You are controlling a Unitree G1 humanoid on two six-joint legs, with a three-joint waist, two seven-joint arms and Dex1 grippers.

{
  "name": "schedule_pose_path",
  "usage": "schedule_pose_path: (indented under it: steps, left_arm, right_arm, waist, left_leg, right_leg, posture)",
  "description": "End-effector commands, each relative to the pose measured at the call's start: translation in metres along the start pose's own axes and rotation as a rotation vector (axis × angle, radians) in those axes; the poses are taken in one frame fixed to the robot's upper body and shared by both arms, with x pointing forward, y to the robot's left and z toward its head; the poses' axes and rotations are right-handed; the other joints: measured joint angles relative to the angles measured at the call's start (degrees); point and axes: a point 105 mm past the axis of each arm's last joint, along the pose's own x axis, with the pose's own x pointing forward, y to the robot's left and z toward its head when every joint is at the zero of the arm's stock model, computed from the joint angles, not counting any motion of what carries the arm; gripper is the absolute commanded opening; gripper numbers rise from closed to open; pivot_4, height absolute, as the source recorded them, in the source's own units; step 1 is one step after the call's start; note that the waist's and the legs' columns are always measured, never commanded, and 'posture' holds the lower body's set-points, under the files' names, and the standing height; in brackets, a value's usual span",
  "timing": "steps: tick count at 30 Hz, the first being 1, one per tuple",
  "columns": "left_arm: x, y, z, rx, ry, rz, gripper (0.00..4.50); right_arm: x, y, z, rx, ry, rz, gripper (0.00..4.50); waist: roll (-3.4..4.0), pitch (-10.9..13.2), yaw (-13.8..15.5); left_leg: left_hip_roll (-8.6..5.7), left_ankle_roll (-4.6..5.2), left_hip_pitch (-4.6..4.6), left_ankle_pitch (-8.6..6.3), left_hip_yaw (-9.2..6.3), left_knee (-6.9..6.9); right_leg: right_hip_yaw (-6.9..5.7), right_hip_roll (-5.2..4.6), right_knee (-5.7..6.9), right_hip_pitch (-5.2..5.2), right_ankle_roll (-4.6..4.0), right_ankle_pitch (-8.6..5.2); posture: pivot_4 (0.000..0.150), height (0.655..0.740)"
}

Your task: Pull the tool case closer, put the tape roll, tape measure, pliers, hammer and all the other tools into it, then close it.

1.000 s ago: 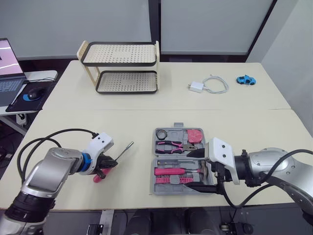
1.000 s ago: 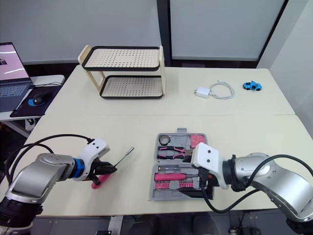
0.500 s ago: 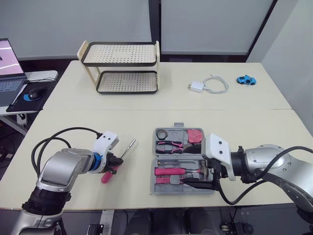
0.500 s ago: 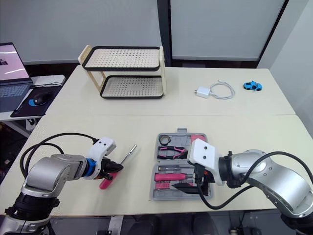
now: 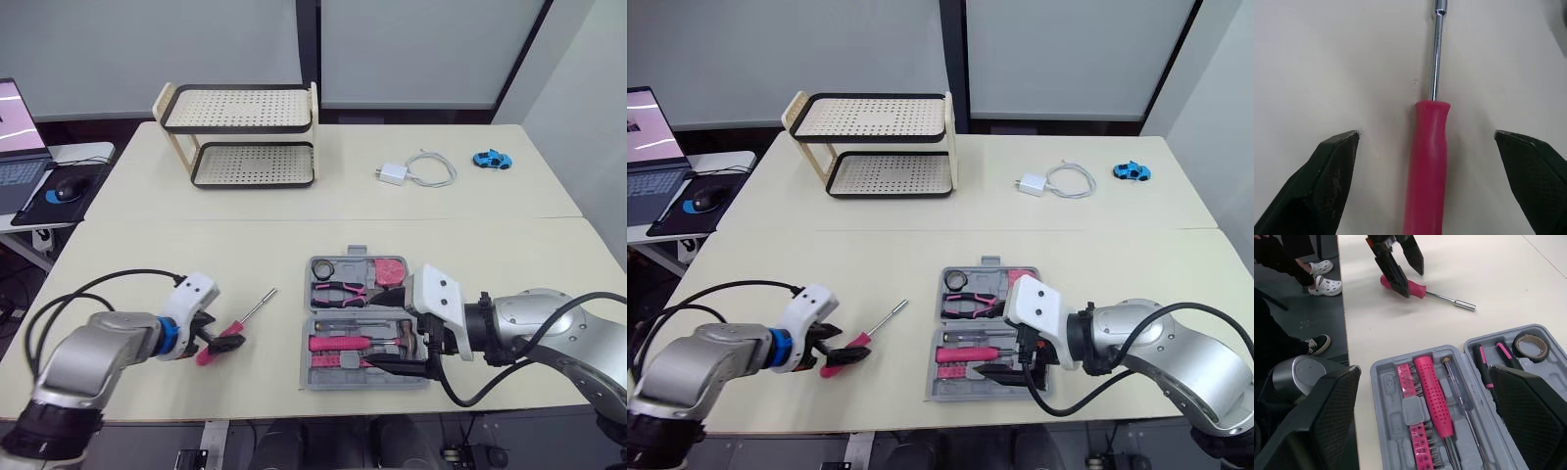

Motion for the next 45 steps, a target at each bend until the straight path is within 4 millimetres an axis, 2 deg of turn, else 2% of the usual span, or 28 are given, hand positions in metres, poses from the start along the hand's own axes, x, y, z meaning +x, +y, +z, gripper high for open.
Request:
schedule_pose_path:
  steps: [1, 5, 10, 17, 25, 28, 38, 42, 45]
  left_arm:
    - [-0.011, 0.0, 0.011, 0.134, -0.128, -0.049, 4.47]
    - [-0.006, 0.009, 0.007, 0.205, -0.208, -0.018, 4.47]
    - [0.006, 0.011, 0.002, 0.181, -0.26, 0.024, 4.47]
    - [0.023, 0.005, -0.009, 0.177, -0.265, 0.022, 4.47]
    - [0.032, -0.002, -0.021, 0.168, -0.24, 0.004, 4.47]
    - [0.037, -0.006, -0.021, 0.169, -0.238, -0.007, 3.89]
    - [0.048, -0.011, -0.026, 0.186, -0.231, -0.013, 0.72]
    - [0.043, -0.006, -0.032, 0.183, -0.224, 0.002, 0.7]
    - [0.031, 0.001, -0.031, 0.2, -0.236, 0.021, 0.7]
  right_arm:
    - [-0.003, 0.003, 0.012, -0.045, -0.05, -0.02, 4.5]
    - [0.001, 0.002, 0.011, -0.052, -0.055, -0.042, 4.5]
    - [0.003, 0.002, 0.01, -0.054, -0.052, -0.044, 4.5]
    - [0.005, 0.003, 0.009, -0.059, -0.052, -0.044, 4.5]
    - [0.005, 0.003, 0.008, -0.057, -0.047, -0.039, 4.5]
    - [0.005, 0.003, 0.008, -0.056, -0.044, -0.037, 4.5]
    - [0.004, 0.005, 0.005, -0.047, -0.034, -0.034, 4.5]
    - [0.003, 0.005, 0.004, -0.045, -0.031, -0.038, 4.5]
    - [0.001, 0.005, 0.004, -0.049, -0.032, -0.047, 4.5]
  waist:
    - [0.0, 0.0, 0.06]
    - [0.01, 0.0, 0.4]
    - [0.01, 0.0, 0.42]
    - [0.01, -0.01, 0.27]
    - [0.01, -0.01, 0.24]
    - [0.07, -0.04, 0.25]
    - [0.38, -0.28, 0.3]
    - [0.47, -0.37, 0.24]
    - [0.47, -0.38, 0.15]
  left_leg:
    - [-0.01, 0.0, 0.0, 0.0, 0.02, 0.0]
    - [-0.01, 0.02, 0.0, -0.01, 0.04, 0.0]
    - [-0.04, 0.19, 0.0, -0.11, 0.07, 0.01]
    - [-0.03, 0.2, 0.01, -0.12, 0.06, 0.01]
    - [-0.03, 0.21, 0.01, -0.12, 0.06, 0.01]
    - [-0.04, 0.21, 0.02, -0.12, 0.06, 0.01]
    - [-0.06, 0.22, 0.03, -0.13, 0.07, 0.01]
    - [-0.06, 0.22, 0.06, -0.13, 0.07, 0.0]
    - [-0.05, 0.23, 0.08, -0.13, 0.07, -0.01]
  right_leg:
    - [0.01, -0.02, -0.02, 0.0, 0.0, 0.0]
    - [0.02, -0.04, -0.05, 0.02, -0.01, 0.0]
    - [0.04, -0.04, -0.05, 0.02, -0.01, 0.0]
    - [0.04, -0.02, -0.02, 0.01, -0.01, 0.01]
    - [0.04, -0.02, -0.02, 0.02, -0.01, 0.01]
    - [0.03, -0.02, -0.02, 0.02, -0.01, 0.01]
    - [0.04, -0.02, -0.03, 0.04, -0.01, 0.01]
    - [0.05, -0.02, -0.03, 0.06, -0.01, 0.01]
    - [0.05, -0.02, -0.03, 0.06, -0.01, 0.0]
  posture:
    - [0.15, 0.74]
    - [0.15, 0.74]
    - [0.15, 0.74]
    - [0.15, 0.74]
    - [0.15, 0.74]
    - [0.15, 0.74]
    - [0.15, 0.74]
    - [0.15, 0.74]
    - [0.15, 0.74]
